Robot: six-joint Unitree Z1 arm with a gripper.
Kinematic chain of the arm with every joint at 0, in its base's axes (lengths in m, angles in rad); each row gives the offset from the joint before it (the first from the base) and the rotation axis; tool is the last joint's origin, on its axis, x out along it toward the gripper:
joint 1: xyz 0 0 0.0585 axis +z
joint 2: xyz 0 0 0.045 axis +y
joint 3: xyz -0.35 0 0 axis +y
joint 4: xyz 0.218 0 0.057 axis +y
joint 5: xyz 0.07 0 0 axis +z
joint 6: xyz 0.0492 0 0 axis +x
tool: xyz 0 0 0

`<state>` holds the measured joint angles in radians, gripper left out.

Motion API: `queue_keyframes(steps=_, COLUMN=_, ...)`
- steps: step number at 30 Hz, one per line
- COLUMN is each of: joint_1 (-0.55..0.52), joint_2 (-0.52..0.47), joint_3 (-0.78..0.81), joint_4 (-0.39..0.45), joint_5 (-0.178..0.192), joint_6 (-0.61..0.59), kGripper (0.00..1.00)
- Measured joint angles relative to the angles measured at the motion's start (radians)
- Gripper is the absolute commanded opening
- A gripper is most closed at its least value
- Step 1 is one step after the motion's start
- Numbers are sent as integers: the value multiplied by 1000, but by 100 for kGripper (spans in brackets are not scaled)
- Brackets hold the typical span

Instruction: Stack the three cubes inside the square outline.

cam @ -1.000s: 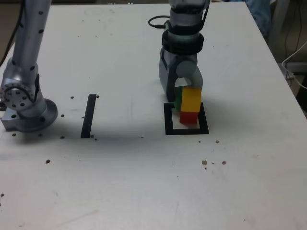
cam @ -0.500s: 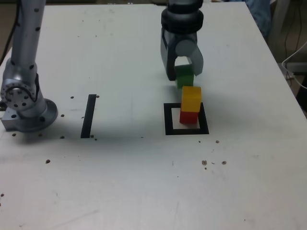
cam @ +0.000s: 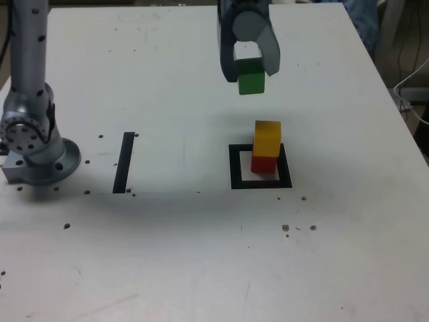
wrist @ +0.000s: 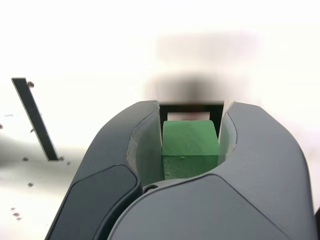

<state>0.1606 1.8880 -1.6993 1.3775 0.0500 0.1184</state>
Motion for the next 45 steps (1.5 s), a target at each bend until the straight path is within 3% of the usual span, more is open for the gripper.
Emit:
queue_keyframes(steps=8, joint_1=-125, joint_2=39, joint_3=-58, joint_4=46, joint_5=13, joint_6=-49, kGripper=26)
queue_keyframes(steps=14, joint_1=-171, joint_2=66, joint_3=-98, joint_4=78, joint_5=-11, joint_6=-64, kGripper=26)
queue_keyframes(steps=34, joint_1=-197, joint_2=116, joint_3=-77, joint_4=53, joint_5=-8, joint_6=-88, kGripper=26)
queue_keyframes(steps=45, joint_1=-193, joint_2=118, joint_3=-58, joint_4=27, joint_5=-8, joint_6=-88, kGripper=35)
